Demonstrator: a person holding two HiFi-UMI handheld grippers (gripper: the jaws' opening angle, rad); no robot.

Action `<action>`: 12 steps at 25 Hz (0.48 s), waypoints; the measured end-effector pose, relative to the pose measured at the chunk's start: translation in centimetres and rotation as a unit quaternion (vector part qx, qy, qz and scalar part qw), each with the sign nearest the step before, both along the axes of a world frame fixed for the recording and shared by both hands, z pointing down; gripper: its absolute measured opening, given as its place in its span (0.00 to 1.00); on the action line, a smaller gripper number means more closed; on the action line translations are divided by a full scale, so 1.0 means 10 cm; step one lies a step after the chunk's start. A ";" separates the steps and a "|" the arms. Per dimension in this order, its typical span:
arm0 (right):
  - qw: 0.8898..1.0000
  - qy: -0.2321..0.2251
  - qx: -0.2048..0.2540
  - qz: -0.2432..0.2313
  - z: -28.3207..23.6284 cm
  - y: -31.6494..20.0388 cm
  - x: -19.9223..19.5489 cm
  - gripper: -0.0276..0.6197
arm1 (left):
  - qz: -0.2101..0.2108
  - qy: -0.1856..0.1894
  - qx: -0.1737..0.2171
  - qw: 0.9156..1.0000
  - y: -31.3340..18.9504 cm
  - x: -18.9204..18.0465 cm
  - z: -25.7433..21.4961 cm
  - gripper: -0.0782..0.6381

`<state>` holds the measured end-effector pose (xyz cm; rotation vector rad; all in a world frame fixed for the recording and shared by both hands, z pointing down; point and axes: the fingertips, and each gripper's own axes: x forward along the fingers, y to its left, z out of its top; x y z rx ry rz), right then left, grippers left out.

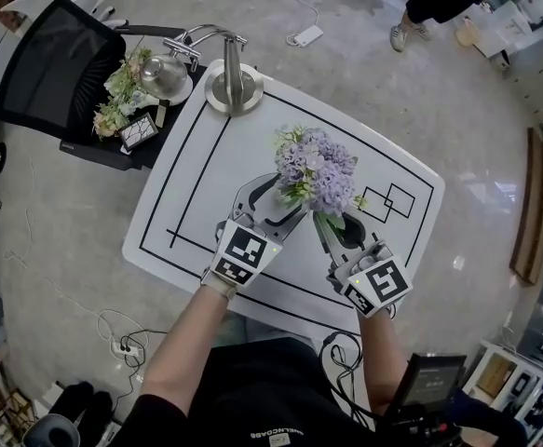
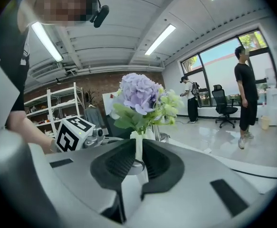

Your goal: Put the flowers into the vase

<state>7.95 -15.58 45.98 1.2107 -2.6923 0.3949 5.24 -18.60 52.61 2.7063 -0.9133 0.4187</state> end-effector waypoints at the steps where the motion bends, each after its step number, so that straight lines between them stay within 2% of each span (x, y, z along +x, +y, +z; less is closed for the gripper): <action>1: 1.000 -0.001 -0.003 0.001 0.02 0.01 0.01 0.09 | 0.002 0.000 -0.001 1.000 0.01 0.00 0.00 0.53; 12: 1.000 -0.002 -0.014 0.011 0.02 0.06 -0.01 0.09 | 0.025 -0.010 -0.010 1.000 0.17 -0.01 0.00 0.53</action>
